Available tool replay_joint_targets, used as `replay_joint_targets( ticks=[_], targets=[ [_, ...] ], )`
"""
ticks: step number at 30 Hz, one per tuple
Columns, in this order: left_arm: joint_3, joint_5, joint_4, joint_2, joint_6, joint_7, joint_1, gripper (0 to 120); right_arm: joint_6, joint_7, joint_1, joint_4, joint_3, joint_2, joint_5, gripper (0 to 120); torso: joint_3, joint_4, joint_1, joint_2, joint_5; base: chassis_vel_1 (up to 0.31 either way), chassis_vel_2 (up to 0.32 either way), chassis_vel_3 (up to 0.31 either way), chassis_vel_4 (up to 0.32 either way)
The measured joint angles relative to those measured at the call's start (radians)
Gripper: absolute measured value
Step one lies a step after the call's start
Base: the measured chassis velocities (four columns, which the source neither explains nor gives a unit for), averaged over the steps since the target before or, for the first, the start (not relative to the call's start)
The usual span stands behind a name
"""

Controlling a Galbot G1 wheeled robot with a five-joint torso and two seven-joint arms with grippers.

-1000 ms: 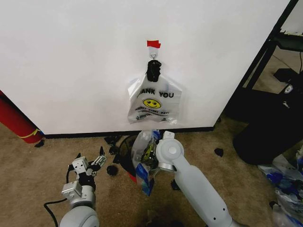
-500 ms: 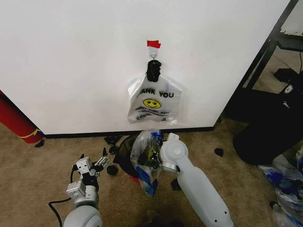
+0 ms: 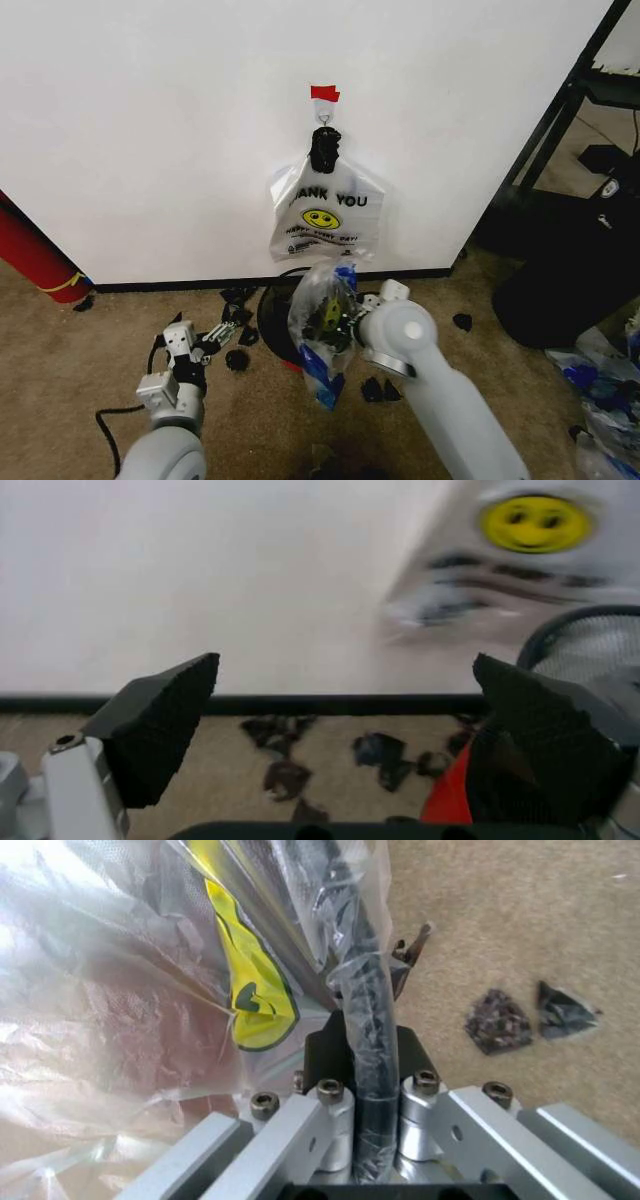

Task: Pick up the garbage bag from the wall and place it over the trash bin.

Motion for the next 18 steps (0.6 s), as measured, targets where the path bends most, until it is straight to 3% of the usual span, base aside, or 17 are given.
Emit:
replay_joint_targets(
  ticks=[3, 5, 8, 10, 12, 16, 18],
  targets=[
    [0.037, -0.093, -0.04, 0.118, 0.057, 0.011, -0.069, 100, 0.0, 0.009, -0.038, 0.051, 0.041, -0.034, 0.032, 0, 0.0, 0.0001, 0.0, 0.0, 0.0, 0.0, 0.0, 0.0, 0.0],
    [0.049, -0.122, -0.05, 0.152, 0.071, 0.018, -0.095, 100, 0.0, 0.01, -0.048, 0.058, 0.048, -0.041, 0.034, 0, 0.0, 0.0, 0.0, 0.0, 0.0, 0.0, 0.0, 0.0, 0.0],
    [0.142, -0.258, -0.076, 0.272, 0.132, 0.041, -0.247, 100, -0.007, 0.012, -0.067, 0.063, 0.073, -0.048, 0.032, 0, 0.0, 0.0002, 0.0, 0.0, 0.0003, 0.0, 0.0, 0.0, 0.0],
    [0.243, -0.345, -0.075, 0.313, 0.176, 0.042, -0.397, 100, -0.009, 0.013, -0.074, 0.061, 0.082, -0.046, 0.024, 0, 0.0, 0.0003, 0.0, 0.0, 0.0002, 0.0, 0.0, 0.0, 0.0],
    [0.282, -0.374, -0.069, 0.319, 0.191, 0.042, -0.457, 100, -0.01, 0.015, -0.077, 0.061, 0.084, -0.044, 0.021, 0, 0.0, 0.0002, 0.0, 0.0, 0.0001, 0.0, 0.0, 0.0, 0.0],
    [0.641, -0.544, 0.032, 0.274, 0.285, 0.02, -0.935, 100, -0.004, 0.044, -0.103, 0.085, 0.111, -0.021, -0.001, 0, 0.0, 0.0, 0.0, 0.0, 0.0, 0.0, 0.0, 0.0, 0.0],
    [0.746, -0.577, 0.076, 0.232, 0.299, 0.015, -1.077, 100, -0.003, 0.056, -0.116, 0.101, 0.122, -0.015, -0.002, 0, 0.0, -0.0003, 0.0, 0.0, -0.0002, 0.0, 0.0, 0.0, 0.0]
  ],
)
